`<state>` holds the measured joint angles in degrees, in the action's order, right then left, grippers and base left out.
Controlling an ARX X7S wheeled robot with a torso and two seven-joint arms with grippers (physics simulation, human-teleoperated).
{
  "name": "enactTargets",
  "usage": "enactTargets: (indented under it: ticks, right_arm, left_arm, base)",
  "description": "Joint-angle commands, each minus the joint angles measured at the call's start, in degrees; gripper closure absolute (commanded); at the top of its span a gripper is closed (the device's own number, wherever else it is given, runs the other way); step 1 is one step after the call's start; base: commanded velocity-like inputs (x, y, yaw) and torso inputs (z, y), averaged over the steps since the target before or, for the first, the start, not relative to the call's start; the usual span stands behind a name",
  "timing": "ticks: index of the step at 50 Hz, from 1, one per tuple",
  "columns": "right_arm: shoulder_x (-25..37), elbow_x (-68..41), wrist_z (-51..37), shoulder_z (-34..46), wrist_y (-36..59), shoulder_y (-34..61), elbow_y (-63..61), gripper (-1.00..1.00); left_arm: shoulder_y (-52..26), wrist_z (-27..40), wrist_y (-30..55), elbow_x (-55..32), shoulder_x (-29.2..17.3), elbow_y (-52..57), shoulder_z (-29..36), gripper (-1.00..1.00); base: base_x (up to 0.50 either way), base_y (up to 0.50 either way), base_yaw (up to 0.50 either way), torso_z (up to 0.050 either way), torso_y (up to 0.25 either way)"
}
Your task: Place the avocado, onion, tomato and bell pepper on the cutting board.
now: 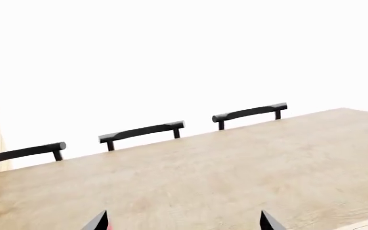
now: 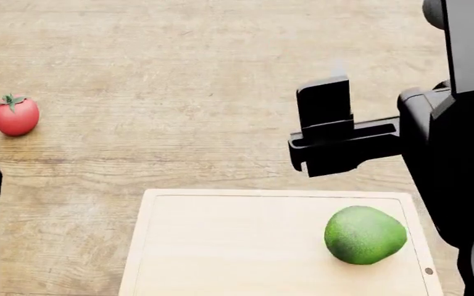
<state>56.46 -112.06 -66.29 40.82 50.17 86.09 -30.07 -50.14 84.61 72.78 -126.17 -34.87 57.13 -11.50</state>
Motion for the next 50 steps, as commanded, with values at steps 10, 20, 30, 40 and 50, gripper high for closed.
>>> enactTargets:
  ticks: [10, 20, 30, 40, 50]
  right_arm:
    - [-3.05, 18.81, 10.6, -2.43, -7.25, -13.16, -5.39, -1.0]
    - [-2.43, 19.79, 11.4, -2.27, -7.86, -14.91, -6.31, -1.0]
    - [-2.33, 20.23, 11.76, -1.96, -7.84, -15.58, -6.51, -1.0]
    - [-2.27, 19.48, 11.02, -1.74, -7.56, -15.63, -6.84, -1.0]
    - [-2.06, 17.54, 9.89, -1.74, -6.79, -14.55, -7.49, -1.0]
  left_arm:
    - [9.08, 5.37, -24.43, -9.64, -18.61, 2.86, 11.57, -1.0]
    - [24.9, 5.38, -18.03, -15.41, -17.27, 2.87, -6.77, -1.0]
    - [36.26, 5.38, -9.49, -14.02, -8.23, 2.87, -15.51, -1.0]
    - [42.98, 5.37, -4.12, -12.69, -1.88, 2.86, -20.16, -1.0]
    - [48.11, 5.37, -0.75, -14.61, 0.09, 2.87, -26.5, -1.0]
  base:
    - [0.0, 0.0, 0.0, 0.0, 0.0]
    - [0.0, 0.0, 0.0, 0.0, 0.0]
    - [0.0, 0.0, 0.0, 0.0, 0.0]
    - [0.0, 0.0, 0.0, 0.0, 0.0]
    - [0.0, 0.0, 0.0, 0.0, 0.0]
